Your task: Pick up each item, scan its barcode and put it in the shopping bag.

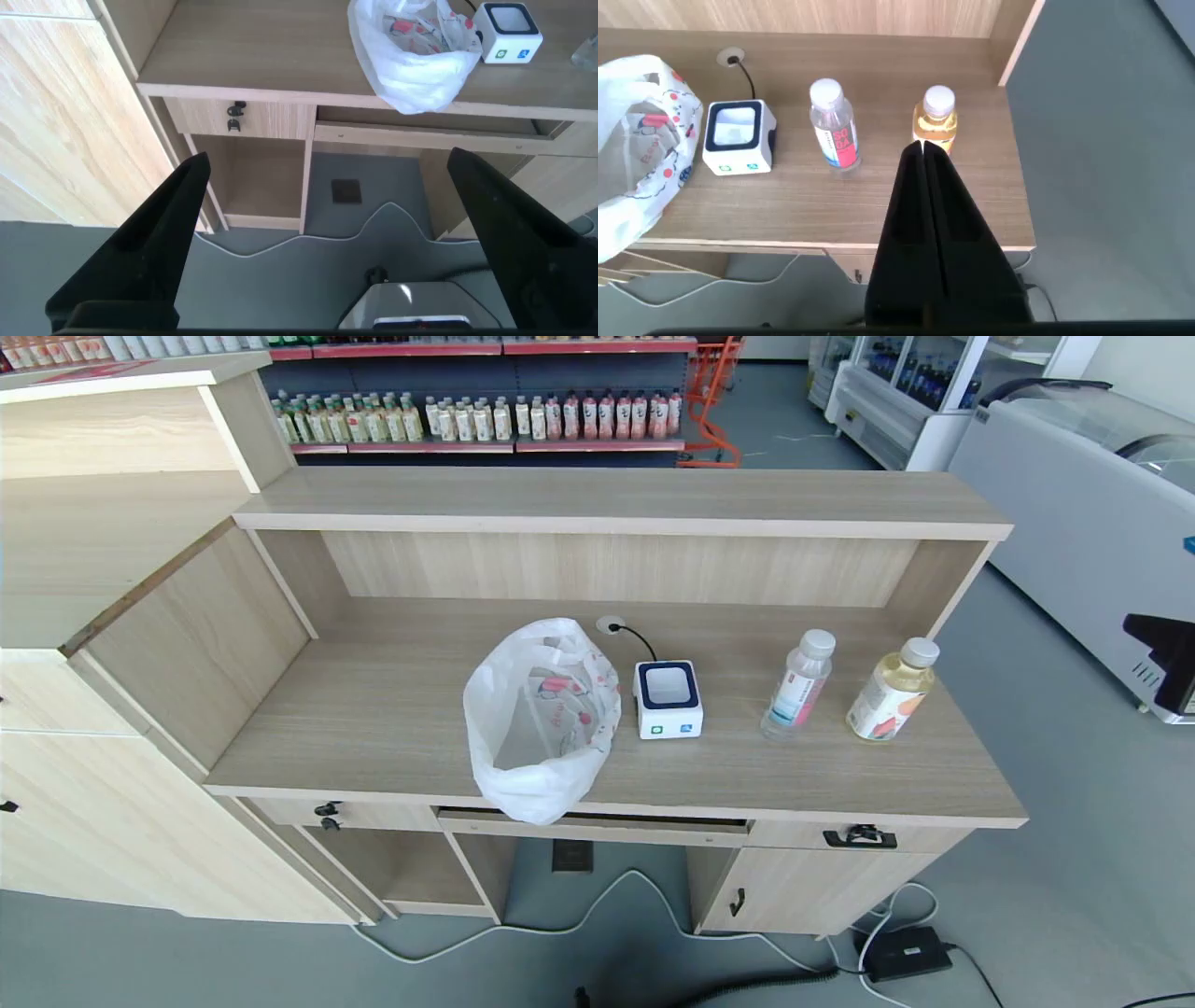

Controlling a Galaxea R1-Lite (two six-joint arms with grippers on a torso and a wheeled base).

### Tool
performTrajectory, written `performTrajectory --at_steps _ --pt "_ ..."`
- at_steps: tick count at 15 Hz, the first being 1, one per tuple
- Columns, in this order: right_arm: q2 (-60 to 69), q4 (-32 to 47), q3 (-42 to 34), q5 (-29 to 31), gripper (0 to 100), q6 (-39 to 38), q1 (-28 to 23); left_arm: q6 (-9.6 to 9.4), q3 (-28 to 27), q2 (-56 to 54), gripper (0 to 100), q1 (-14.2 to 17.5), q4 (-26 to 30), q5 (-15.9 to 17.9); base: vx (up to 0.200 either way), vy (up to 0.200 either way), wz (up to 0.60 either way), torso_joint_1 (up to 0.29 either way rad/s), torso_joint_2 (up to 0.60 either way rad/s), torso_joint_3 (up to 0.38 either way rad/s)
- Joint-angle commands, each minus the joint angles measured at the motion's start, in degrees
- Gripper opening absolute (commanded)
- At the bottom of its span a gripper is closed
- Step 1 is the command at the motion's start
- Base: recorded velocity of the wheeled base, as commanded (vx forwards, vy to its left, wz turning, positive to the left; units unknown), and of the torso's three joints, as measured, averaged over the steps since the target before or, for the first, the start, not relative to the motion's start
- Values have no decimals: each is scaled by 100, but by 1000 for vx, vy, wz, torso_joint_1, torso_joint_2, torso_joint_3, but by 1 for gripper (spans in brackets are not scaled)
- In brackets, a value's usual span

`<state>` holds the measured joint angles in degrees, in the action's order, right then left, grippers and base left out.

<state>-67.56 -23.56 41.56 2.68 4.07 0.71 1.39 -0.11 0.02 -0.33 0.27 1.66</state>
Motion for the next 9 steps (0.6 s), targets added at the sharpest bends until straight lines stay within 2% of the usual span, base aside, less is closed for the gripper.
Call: performTrajectory --at_steps 1,2,3,6,9 --pt "-1462 -491 28 39 0 -38 96 2 -7 -2 100 -2 0 1 0 0 0 0 0 0" --pt "-1734 -729 10 75 0 -29 105 2 2 -2 100 -2 8 1 0 0 0 0 0 0" --pt "-2165 -1142 -60 83 100 -47 114 2 2 -2 100 -2 0 1 0 0 0 0 0 0" --pt "-2763 -1476 -130 92 100 -117 193 2 -7 -2 100 -2 0 1 0 0 0 0 0 0" --pt "-3430 -2363 -543 110 100 -73 175 2 -7 -2 100 -2 0 1 0 0 0 0 0 0"
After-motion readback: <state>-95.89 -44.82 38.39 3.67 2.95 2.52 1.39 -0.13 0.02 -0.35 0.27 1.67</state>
